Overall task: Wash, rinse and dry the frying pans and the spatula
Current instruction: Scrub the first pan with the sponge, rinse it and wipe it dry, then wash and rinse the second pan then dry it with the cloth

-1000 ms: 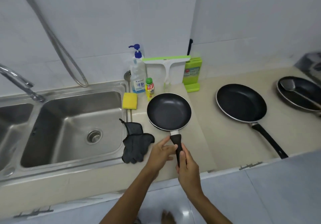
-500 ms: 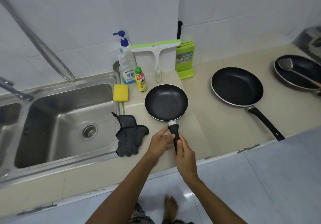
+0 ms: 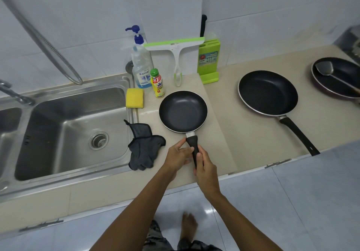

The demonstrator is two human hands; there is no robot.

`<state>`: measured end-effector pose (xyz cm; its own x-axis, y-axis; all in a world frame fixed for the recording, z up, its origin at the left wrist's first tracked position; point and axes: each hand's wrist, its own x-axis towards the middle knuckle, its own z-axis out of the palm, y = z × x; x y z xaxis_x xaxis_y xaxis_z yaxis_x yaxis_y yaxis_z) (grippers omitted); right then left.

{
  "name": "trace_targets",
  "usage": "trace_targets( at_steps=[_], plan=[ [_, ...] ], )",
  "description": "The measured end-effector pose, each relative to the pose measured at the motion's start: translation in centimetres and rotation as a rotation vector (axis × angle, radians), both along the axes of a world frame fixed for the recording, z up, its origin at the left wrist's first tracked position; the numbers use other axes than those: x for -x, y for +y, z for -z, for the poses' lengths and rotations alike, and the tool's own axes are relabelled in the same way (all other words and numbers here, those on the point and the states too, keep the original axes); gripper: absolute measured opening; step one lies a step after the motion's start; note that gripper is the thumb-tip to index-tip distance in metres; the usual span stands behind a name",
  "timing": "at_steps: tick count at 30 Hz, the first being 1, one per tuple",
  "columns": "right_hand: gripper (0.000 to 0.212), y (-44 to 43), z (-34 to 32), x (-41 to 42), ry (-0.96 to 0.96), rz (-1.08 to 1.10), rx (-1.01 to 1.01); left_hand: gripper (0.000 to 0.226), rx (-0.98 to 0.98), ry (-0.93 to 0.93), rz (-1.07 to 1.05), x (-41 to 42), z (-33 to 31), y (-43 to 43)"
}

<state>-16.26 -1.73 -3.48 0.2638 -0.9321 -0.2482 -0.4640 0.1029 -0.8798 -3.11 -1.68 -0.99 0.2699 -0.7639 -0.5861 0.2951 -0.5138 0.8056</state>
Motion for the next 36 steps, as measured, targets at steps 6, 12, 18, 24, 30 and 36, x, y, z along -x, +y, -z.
trace_targets(
  at_steps=[6,12,18,24,30,36],
  plan=[
    [0.041,-0.1,-0.9,-0.1,0.006,-0.040,-0.032,0.057,-0.010,0.048,-0.038,-0.2,0.4,0.1],
    [0.043,-0.1,-1.4,-0.2,0.004,-0.035,-0.072,0.057,-0.028,0.041,-0.048,-0.2,0.7,-0.1],
    [0.042,-0.1,-0.7,0.0,0.043,-0.038,-0.049,0.049,-0.048,0.006,-0.058,-0.2,0.5,0.0],
    [0.041,-0.7,-0.9,0.7,0.214,-0.114,0.071,0.046,-0.052,-0.443,0.138,-0.1,-0.2,0.5],
    [0.042,-2.6,-1.1,3.4,0.596,-0.273,0.497,0.042,0.200,-1.245,0.308,0.7,-1.5,0.5],
    [0.047,-7.3,-1.7,8.9,0.797,-0.231,0.651,0.050,0.368,-1.489,0.500,4.0,-2.3,-3.8]
  ],
)
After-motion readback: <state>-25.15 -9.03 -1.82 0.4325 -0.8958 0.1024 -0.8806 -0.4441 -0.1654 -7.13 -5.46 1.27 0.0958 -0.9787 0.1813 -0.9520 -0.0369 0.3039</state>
